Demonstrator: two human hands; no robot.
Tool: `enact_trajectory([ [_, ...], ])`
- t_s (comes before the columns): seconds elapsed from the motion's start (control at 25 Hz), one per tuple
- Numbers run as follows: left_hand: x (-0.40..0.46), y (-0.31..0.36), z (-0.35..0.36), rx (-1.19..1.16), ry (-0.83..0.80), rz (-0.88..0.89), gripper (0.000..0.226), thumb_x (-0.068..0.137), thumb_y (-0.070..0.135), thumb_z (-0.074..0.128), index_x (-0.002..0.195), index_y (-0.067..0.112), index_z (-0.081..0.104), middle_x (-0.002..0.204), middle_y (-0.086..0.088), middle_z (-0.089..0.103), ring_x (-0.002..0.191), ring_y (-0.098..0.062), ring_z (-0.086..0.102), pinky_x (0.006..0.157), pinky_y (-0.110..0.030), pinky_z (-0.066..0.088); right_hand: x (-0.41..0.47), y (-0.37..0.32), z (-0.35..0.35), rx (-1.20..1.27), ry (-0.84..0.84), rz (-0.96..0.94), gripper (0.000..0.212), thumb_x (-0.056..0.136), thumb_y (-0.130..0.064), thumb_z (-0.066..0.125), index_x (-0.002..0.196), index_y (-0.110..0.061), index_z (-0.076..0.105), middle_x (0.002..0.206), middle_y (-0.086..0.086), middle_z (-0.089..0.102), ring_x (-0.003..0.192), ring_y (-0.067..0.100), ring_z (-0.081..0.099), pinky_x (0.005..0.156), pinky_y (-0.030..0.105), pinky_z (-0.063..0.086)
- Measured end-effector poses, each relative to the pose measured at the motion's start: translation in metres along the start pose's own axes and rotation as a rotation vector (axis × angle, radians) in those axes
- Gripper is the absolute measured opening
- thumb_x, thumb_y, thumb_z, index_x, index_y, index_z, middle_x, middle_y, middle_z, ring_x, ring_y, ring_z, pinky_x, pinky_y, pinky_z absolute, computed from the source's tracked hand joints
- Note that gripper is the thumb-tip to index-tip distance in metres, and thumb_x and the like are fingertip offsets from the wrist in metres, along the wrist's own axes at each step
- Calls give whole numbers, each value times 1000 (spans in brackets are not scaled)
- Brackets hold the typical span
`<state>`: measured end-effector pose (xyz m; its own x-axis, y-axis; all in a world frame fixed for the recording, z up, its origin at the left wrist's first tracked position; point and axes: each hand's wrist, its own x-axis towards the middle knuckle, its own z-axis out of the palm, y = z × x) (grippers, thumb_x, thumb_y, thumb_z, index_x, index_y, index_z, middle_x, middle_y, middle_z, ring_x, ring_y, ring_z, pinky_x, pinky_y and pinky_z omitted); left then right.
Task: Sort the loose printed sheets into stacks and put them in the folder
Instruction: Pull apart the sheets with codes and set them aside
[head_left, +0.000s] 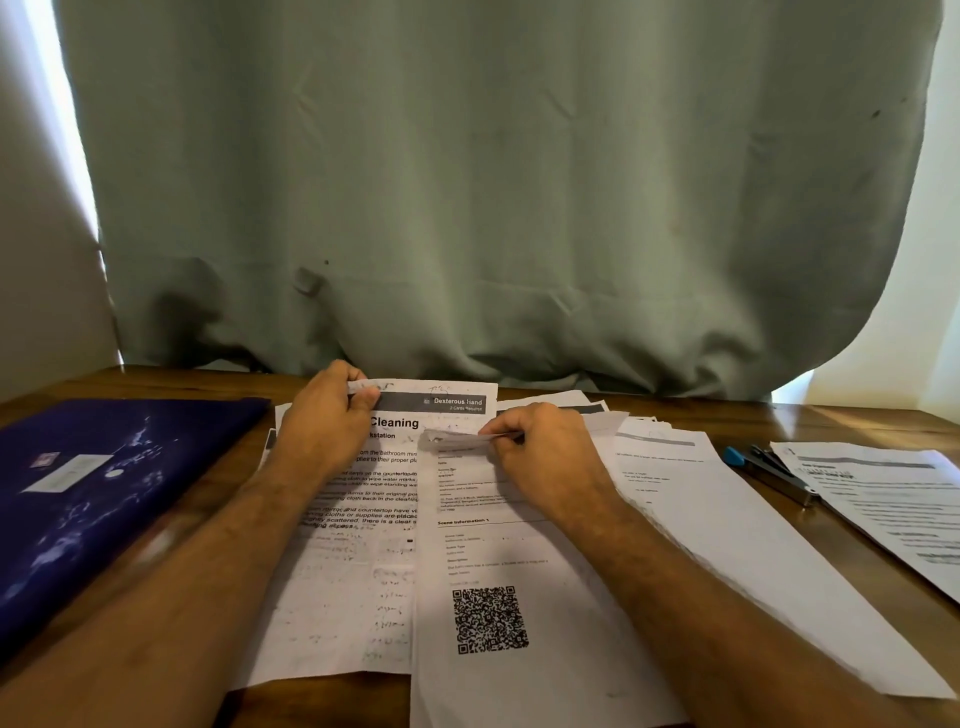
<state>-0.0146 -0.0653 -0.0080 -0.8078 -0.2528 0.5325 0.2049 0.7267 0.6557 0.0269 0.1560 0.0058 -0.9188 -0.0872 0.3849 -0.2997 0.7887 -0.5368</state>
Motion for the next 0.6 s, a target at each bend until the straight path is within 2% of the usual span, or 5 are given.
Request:
enact_trajectory([
  [0.08, 0, 0, 1, -1, -21, -10, 6, 102, 28, 55, 101, 22, 54, 101, -3, 65, 85, -10, 58, 66, -28, 46, -1, 0, 0, -17, 41, -53, 22, 97, -26, 59, 114, -27, 72, 109, -5, 70, 96, 9, 59, 99, 27, 49],
  [0.16, 1, -2, 0, 88, -24, 5, 23, 98, 26, 62, 119, 25, 55, 129, -8, 59, 115, -22, 57, 95, -38, 52, -1, 0, 0, -27, 87, -93, 24, 97, -29, 58, 118, -27, 70, 113, -6, 67, 96, 6, 56, 99, 24, 45],
  [0.28, -3, 3, -4, 210, -15, 103, 68, 93, 24, 69, 152, 28, 34, 163, -4, 26, 151, -26, 20, 121, -46, 20, 0, 1, -3, -48, 156, -140, 25, 97, -31, 56, 118, -27, 69, 114, -4, 65, 98, 9, 56, 96, 22, 45],
  [0.44, -19, 20, 11, 69, -251, 210, 46, 98, 23, 62, 141, 34, 50, 149, 4, 48, 129, -14, 50, 110, -43, 44, 4, -1, -22, -36, 299, -194, 20, 95, -23, 60, 110, -24, 73, 105, 0, 68, 94, 14, 60, 94, 28, 49],
  [0.6, -29, 28, 22, 196, -521, 301, 26, 98, 35, 60, 124, 34, 66, 125, 12, 67, 111, -9, 61, 100, -39, 52, 20, 1, -70, -17, 372, -147, 21, 84, -14, 65, 101, -19, 77, 96, 3, 76, 90, 22, 69, 92, 31, 52],
])
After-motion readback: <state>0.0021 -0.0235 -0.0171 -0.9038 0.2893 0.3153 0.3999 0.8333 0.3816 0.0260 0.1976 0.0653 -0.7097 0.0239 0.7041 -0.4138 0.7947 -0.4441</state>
